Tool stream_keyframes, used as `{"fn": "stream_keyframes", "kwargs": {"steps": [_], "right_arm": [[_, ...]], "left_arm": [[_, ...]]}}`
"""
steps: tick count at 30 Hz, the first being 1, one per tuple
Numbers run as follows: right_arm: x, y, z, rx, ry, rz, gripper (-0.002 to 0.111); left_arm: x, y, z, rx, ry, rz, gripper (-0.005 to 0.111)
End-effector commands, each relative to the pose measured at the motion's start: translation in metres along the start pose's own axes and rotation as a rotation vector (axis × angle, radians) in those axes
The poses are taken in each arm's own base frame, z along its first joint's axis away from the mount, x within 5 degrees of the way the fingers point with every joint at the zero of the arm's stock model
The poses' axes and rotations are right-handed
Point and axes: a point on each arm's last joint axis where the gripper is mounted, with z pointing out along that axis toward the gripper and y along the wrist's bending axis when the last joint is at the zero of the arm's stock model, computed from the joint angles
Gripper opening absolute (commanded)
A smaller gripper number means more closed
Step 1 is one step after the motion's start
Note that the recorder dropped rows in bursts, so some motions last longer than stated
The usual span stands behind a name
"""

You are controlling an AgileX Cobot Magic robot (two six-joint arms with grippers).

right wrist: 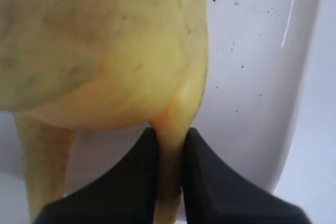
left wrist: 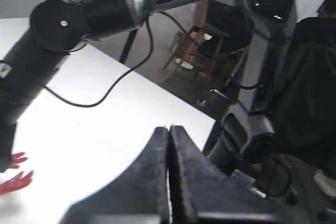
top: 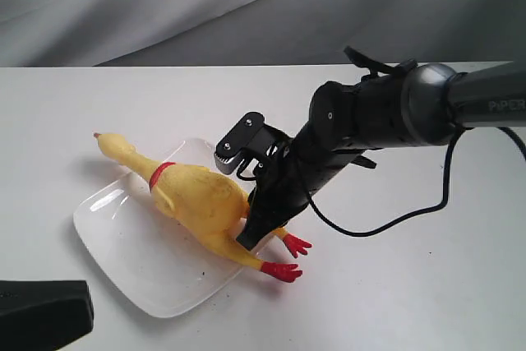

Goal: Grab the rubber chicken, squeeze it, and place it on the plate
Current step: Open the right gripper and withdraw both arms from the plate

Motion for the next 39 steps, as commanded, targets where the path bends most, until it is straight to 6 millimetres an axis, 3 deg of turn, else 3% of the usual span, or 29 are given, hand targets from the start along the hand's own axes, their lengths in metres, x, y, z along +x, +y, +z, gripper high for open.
{"fn": "stream_keyframes", "kwargs": {"steps": [1, 4, 6, 8, 9, 12, 16, 17, 18, 21, 22, 23, 24, 27, 29, 33, 39], "right_arm": [[-0.003, -0.001, 0.004, 0.01, -0.021, 0.004, 0.0], [-0.003, -0.002, 0.003, 0.013, -0.022, 0.001, 0.011], [-0.003, -0.003, 0.0, 0.028, -0.02, -0.011, 0.032], [-0.007, -0.004, -0.016, 0.068, -0.031, -0.03, 0.044], [-0.01, -0.004, -0.026, 0.086, -0.04, -0.035, 0.044], [-0.016, -0.004, -0.062, 0.159, -0.068, -0.058, 0.043], [-0.022, 0.004, -0.126, 0.236, -0.161, -0.058, 0.036], [-0.023, 0.008, -0.144, 0.248, -0.193, -0.062, 0.032], [-0.022, 0.016, -0.18, 0.269, -0.264, -0.067, 0.021], [-0.017, 0.031, -0.227, 0.29, -0.376, -0.067, 0.0], [-0.009, 0.042, -0.256, 0.301, -0.458, -0.067, 0.0], [-0.005, 0.046, -0.267, 0.309, -0.493, -0.069, 0.0], [0.008, 0.057, -0.291, 0.334, -0.575, -0.075, 0.0], [0.038, 0.077, -0.33, 0.386, -0.74, -0.083, 0.0], [0.07, 0.096, -0.362, 0.414, -0.893, -0.058, 0.0], [0.111, 0.12, -0.39, 0.387, -0.963, -0.028, 0.0], [0.139, 0.136, -0.415, 0.419, -1.077, -0.05, 0.0]], "left_arm": [[0.0, 0.014, -0.002, -0.162, 0.006, 0.075, 0.0], [-0.002, 0.018, -0.002, -0.204, -0.01, 0.081, 0.0], [-0.004, 0.021, -0.003, -0.242, -0.032, 0.082, 0.0], [-0.006, 0.024, -0.004, -0.277, -0.049, 0.088, 0.0], [-0.006, 0.024, -0.004, -0.278, -0.049, 0.092, 0.0], [-0.007, 0.025, -0.005, -0.296, -0.058, 0.099, 0.0], [-0.015, 0.022, -0.006, -0.296, -0.071, 0.168, 0.0], [-0.018, 0.02, -0.006, -0.294, -0.077, 0.198, 0.0], [-0.026, 0.016, -0.007, -0.296, -0.092, 0.256, 0.0], [-0.039, 0.012, -0.01, -0.322, -0.133, 0.301, 0.0], [-0.044, 0.012, -0.012, -0.35, -0.158, 0.309, 0.0], [-0.046, 0.013, -0.012, -0.363, -0.165, 0.31, 0.0], [-0.047, 0.015, -0.013, -0.39, -0.178, 0.309, 0.0], [-0.047, 0.016, -0.014, -0.397, -0.184, 0.301, 0.0], [-0.047, 0.015, -0.013, -0.391, -0.181, 0.301, 0.0], [-0.047, 0.015, -0.013, -0.391, -0.181, 0.301, 0.0], [-0.047, 0.015, -0.013, -0.391, -0.18, 0.304, 0.0]]}}
